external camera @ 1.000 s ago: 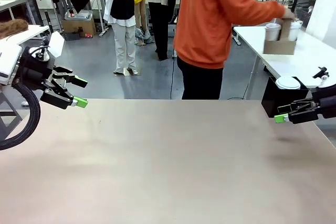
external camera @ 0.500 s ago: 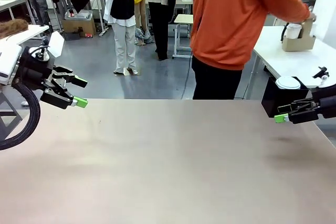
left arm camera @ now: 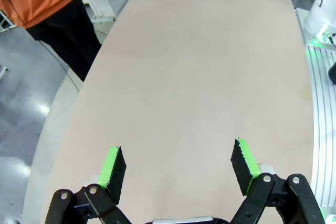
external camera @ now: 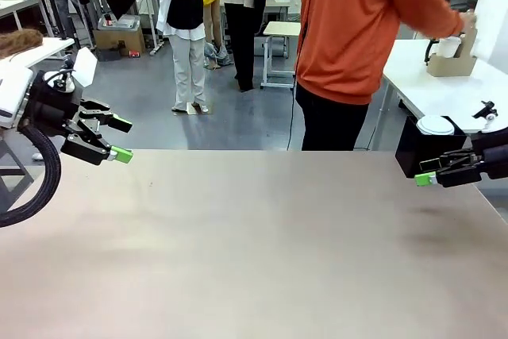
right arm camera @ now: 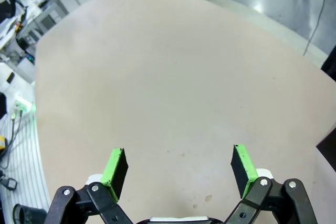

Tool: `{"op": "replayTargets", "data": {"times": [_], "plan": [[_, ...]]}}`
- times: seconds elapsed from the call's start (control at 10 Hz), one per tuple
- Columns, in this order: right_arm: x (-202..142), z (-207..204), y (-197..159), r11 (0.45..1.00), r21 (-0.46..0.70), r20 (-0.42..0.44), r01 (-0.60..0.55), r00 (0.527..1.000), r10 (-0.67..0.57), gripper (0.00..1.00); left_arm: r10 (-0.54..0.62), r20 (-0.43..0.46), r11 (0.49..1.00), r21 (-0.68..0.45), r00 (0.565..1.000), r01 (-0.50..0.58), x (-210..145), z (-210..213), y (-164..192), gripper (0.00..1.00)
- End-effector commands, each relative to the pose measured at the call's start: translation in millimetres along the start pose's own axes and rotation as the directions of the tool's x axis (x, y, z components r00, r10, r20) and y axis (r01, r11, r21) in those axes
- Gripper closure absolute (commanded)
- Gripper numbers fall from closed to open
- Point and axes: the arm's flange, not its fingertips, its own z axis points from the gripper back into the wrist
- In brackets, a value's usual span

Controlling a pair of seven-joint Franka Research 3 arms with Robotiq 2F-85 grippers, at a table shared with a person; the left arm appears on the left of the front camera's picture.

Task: Pour a drink into a cup and package it in a carrier.
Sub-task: Insert the held 600 ml Paper Cup into the Cup Carrier.

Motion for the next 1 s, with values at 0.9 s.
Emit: {"op": "replayTargets", "data": {"times": [0.9], "plan": [[1.3, 2.7, -1.1, 1.0, 0.004, 0.009, -0.024, 1.0, 0.024, 0.0, 0.009, 0.027, 1.0, 0.005, 1.0, -0.009, 0.5, -2.8, 0.6, 0.0]]}}
